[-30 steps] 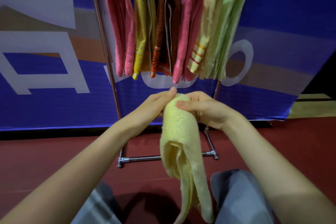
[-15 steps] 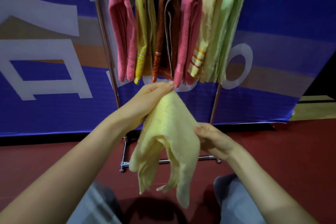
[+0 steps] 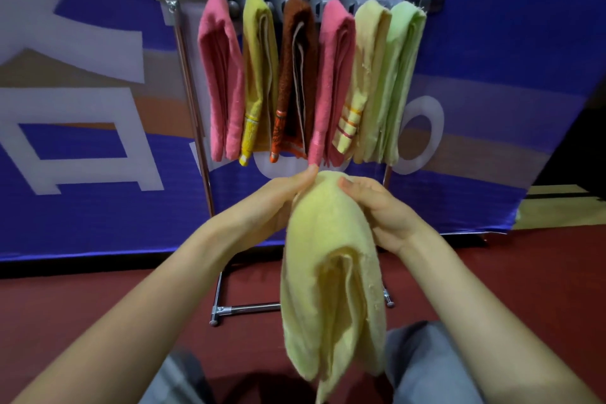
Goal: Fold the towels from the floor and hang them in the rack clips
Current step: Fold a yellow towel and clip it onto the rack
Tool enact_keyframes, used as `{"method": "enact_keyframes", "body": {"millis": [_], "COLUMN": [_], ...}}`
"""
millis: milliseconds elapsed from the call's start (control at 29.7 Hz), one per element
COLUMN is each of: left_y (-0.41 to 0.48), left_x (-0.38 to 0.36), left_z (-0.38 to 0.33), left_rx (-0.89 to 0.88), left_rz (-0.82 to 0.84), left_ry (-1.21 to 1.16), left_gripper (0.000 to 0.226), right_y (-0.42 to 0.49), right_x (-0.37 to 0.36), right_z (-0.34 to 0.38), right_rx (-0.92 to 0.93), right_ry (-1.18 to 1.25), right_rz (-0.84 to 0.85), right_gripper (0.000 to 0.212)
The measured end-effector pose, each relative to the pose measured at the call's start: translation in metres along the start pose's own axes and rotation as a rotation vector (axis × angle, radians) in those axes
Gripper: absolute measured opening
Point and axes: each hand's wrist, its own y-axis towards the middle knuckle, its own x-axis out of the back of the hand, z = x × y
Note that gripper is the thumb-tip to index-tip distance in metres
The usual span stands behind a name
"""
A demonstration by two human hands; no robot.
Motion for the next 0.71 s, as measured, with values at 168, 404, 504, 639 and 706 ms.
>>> {"method": "enact_keyframes", "body": {"millis": [168,404,504,639,706], "left_y": [-0.006,-0.013,-0.015,-0.007,-0.005], "left_x": [0.000,0.019,0.025,0.048,0.051], "left_z": [-0.009,-0.028,-0.036,-0.051,-0.053], "left_rx": [-0.047,-0.095,-0.118,-0.144,-0.149], "left_rz": [-0.032,-0.133,-0.139,-0.141,-0.141], "left_ry": [-0.040,-0.073,-0.081,-0.096,-0.103], "left_gripper": [0.044,0.034,0.027,0.022,0.024], "right_y": [-0.003,0.020,0.030,0.057,0.062], "right_x": [-0.003,-0.015,-0.020,-0.027,-0.029], "right_z": [0.006,0.019,0.022,0.025,0.026], "right_rx": [-0.025,0.010,0.013,0.036,0.040], "right_ry": [-0.026,0.002,-0.016,-0.024,-0.003], "right_rz": [-0.004,0.009,0.021,-0.019,-0.019], "right_gripper": [0.056,0.058,0.056,0.059,0.055]}}
